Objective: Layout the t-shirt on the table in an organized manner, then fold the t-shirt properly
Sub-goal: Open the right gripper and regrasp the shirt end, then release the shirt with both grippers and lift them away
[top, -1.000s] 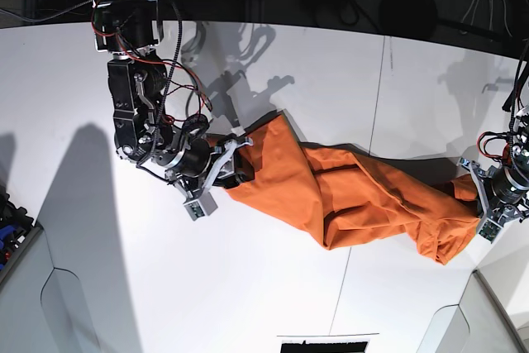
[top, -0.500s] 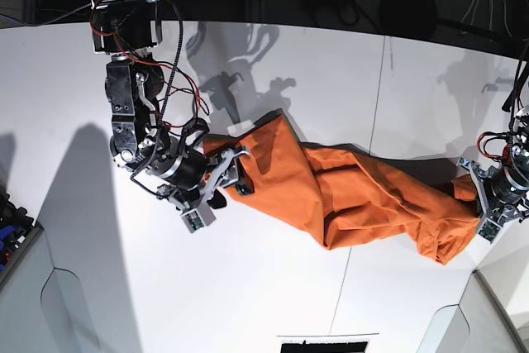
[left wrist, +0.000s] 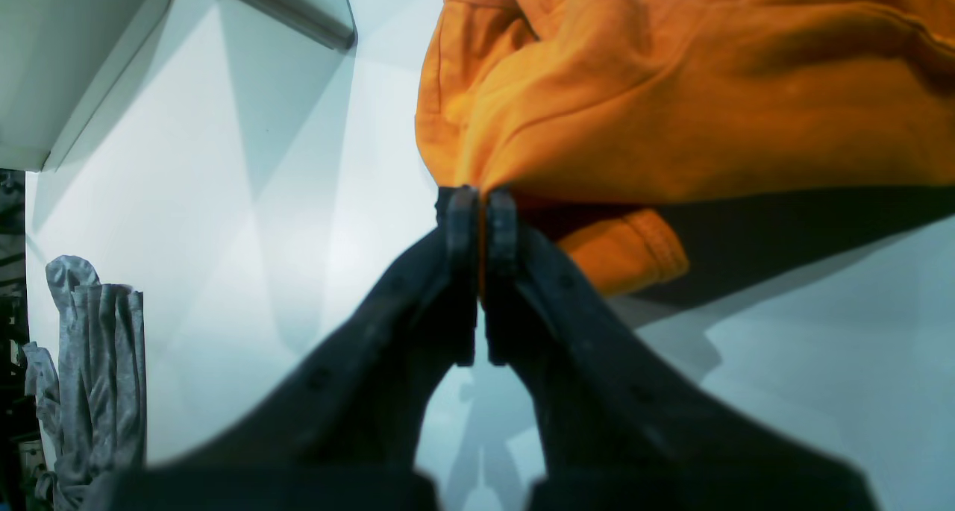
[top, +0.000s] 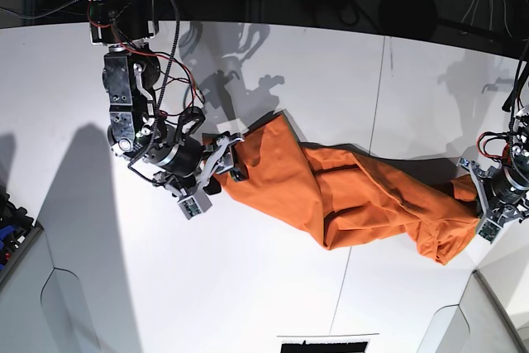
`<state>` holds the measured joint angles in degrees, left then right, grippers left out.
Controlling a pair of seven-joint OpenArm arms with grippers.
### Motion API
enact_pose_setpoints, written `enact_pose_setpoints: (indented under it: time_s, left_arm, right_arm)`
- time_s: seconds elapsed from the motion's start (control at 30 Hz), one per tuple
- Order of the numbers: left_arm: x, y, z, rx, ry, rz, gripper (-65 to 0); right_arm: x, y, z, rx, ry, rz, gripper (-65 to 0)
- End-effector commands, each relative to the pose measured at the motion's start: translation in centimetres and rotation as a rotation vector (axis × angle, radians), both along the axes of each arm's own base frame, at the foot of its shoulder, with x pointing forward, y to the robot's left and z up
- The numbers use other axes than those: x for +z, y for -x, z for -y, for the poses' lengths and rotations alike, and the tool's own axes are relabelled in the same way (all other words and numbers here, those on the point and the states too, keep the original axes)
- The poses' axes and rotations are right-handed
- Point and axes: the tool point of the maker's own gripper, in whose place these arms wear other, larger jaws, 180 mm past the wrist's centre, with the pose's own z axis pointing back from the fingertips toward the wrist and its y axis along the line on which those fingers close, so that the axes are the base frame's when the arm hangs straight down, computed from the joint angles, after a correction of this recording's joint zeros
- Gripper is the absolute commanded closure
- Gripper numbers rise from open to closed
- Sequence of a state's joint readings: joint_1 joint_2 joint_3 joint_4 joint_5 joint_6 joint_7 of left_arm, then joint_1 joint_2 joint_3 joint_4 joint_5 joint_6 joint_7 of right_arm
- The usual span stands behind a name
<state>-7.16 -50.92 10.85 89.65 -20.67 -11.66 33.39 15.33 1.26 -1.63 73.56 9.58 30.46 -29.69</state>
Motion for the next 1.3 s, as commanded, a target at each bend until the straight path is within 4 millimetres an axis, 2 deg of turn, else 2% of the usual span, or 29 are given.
enact_pose_setpoints:
  time_s: [0.0,0.2,0.27,0.43,0.6,0.83,0.97,1.1,1.13,1.17,1.27]
  left_arm:
    - [2.1,-0.8,-0.7,0.001,-0.021,0.055,-3.1]
    - [2.1,-0.8,-0.6,0.0,-0.017,0.057,-3.1]
    - [2.1,-0.8,-0.6,0.0,-0.017,0.057,-3.1]
    - [2.1,-0.8,-0.6,0.0,-0.017,0.057,-3.1]
    - [2.1,-0.8,-0.6,0.0,-0.017,0.057,-3.1]
    - [2.1,-0.8,-0.6,0.0,-0.017,0.057,-3.1]
    - [2.1,-0.8,-0.6,0.0,-0.017,0.057,-3.1]
    - [2.2,-0.9,-0.6,-0.003,-0.015,0.061,-3.1]
    - [2.2,-0.9,-0.6,-0.004,-0.015,0.062,-3.1]
    - [2.2,-0.9,-0.6,-0.004,-0.015,0.062,-3.1]
    - [2.2,-1.0,-0.3,-0.007,0.001,0.067,-3.1]
  right_arm:
    - [1.4,-0.8,-0.3,0.0,-0.026,0.048,-35.2]
    - [1.1,-0.4,-0.3,-0.006,-0.039,0.043,-33.8]
    - [1.1,-0.4,-0.3,-0.006,-0.04,0.045,-28.5]
    - [1.4,-0.4,-0.5,-0.009,-0.063,0.044,-10.6]
    - [2.0,-0.5,-1.0,-0.016,-0.12,0.044,-0.3]
    - [2.9,-1.4,-0.7,-0.022,-0.121,0.067,0.0]
    - [4.0,-2.3,0.4,-0.056,-0.127,0.097,0.0]
    - [3.5,-2.4,2.3,-0.102,-0.102,0.076,-29.7]
    - [3.1,-2.1,2.6,-0.106,-0.097,0.054,-34.9]
    - [2.6,-1.8,2.7,-0.105,-0.09,0.03,-37.3]
    - [1.6,-0.8,2.6,-0.103,-0.093,-0.003,-37.5]
